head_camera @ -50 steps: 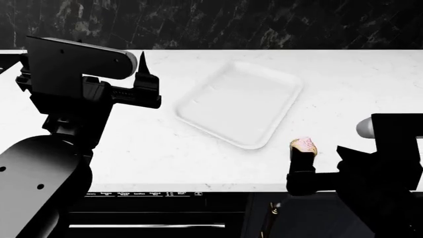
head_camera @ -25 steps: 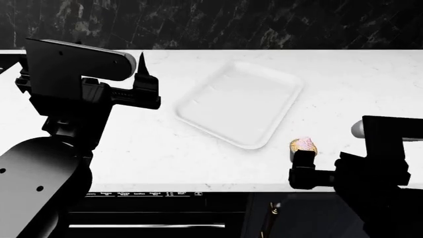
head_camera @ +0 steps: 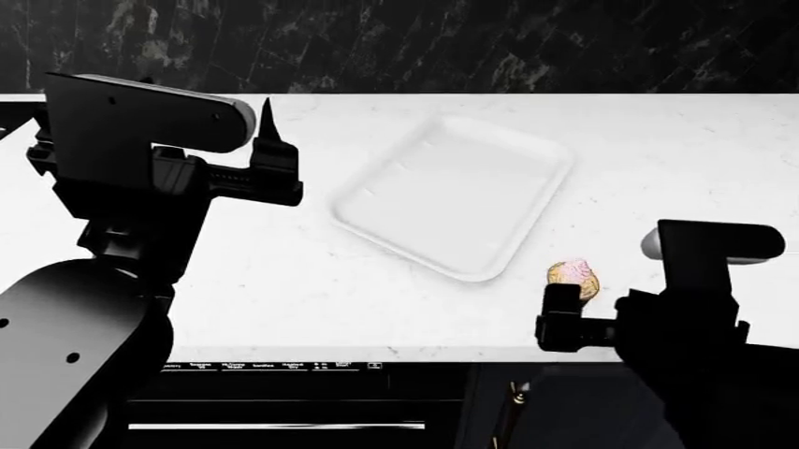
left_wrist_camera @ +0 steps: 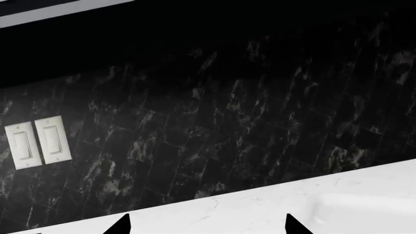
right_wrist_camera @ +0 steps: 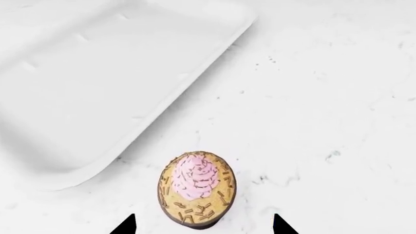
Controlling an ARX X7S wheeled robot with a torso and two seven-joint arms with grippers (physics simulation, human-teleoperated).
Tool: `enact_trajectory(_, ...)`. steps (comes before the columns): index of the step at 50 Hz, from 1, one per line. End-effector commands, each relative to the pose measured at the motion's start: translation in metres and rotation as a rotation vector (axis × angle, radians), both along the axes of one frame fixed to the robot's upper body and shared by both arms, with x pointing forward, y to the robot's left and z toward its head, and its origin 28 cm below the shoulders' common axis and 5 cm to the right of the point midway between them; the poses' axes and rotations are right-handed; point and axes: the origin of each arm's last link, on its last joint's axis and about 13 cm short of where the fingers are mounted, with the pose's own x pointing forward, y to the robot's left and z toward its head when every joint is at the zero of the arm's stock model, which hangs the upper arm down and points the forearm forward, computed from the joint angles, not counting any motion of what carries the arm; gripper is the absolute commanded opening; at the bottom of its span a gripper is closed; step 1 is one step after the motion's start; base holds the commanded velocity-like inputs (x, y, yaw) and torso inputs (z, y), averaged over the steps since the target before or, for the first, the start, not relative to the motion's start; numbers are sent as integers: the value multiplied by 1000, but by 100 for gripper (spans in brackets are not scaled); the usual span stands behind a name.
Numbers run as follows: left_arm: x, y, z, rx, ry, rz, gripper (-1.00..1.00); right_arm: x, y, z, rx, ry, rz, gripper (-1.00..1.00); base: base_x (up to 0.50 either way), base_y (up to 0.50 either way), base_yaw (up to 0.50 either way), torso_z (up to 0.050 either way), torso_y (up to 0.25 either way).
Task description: Pick up the bowl with donut and place it on the tray. Pick up the cupcake and place it on the tray.
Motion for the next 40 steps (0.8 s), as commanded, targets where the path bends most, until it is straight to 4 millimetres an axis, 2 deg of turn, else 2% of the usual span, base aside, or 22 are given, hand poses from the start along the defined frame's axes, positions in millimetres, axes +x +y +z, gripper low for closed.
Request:
enact_trajectory(1, 0, 0, 0, -1, -2, 0, 100, 8, -1, -8, -8, 29, -8, 100, 0, 0, 0, 0, 0)
enact_trajectory(40, 0, 1, 2, -4, -11, 3, 100, 38, 5, -24, 20, 77, 35, 100, 0, 0, 0, 0, 0)
